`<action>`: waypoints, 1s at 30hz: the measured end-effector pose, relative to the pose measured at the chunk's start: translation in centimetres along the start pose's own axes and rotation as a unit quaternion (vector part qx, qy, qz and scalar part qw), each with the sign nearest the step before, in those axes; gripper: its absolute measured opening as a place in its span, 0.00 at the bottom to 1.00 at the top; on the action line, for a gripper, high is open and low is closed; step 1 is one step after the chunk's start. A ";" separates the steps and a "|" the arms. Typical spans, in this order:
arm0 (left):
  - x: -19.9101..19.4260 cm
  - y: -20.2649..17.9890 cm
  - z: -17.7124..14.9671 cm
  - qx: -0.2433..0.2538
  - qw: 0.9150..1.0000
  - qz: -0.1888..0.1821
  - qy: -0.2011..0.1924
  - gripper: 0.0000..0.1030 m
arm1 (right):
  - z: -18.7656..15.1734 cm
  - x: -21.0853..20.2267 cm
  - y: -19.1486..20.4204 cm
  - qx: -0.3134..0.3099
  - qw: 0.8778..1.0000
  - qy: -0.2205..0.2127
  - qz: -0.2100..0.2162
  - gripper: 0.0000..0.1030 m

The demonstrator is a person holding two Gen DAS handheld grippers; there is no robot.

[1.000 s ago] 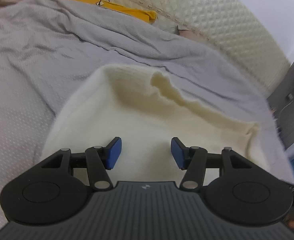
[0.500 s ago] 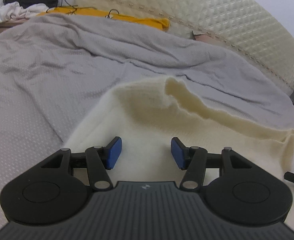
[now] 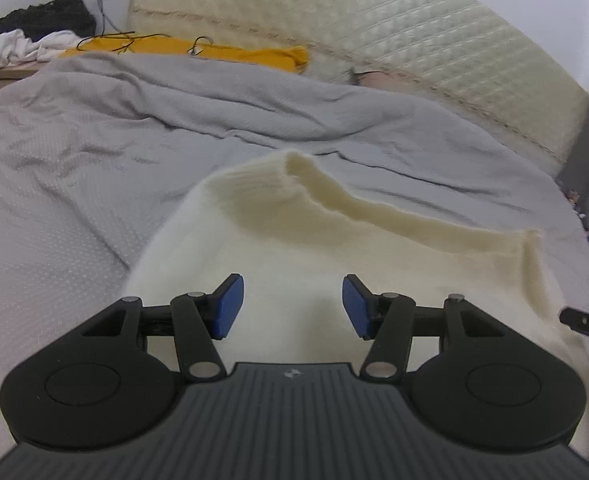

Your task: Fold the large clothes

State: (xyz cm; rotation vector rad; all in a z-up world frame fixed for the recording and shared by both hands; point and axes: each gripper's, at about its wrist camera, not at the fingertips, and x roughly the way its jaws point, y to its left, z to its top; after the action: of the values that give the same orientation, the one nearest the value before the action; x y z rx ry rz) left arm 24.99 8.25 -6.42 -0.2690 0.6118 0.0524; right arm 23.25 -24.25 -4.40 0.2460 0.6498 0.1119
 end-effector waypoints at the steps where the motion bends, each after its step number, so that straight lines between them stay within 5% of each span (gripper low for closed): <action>1: -0.8 -0.1 -0.3 -0.001 1.000 -0.008 -0.001 0.59 | 0.0 -0.8 0.3 -0.001 1.000 -0.003 0.006 0.38; 18: -12.9 -4.8 -6.4 0.059 0.997 -0.050 -0.003 0.59 | -4.5 -12.0 3.8 -0.007 0.998 0.005 0.059 0.38; 30: -14.4 -5.4 -9.4 0.024 0.997 -0.066 0.039 0.59 | -7.0 -11.5 2.7 0.110 0.983 0.091 0.116 0.41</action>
State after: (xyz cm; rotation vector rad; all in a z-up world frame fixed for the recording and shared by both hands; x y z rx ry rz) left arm 8.60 1.00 -4.30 -0.2663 0.6701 -0.1008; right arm 9.82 -22.40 -2.37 0.5299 0.8152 0.2904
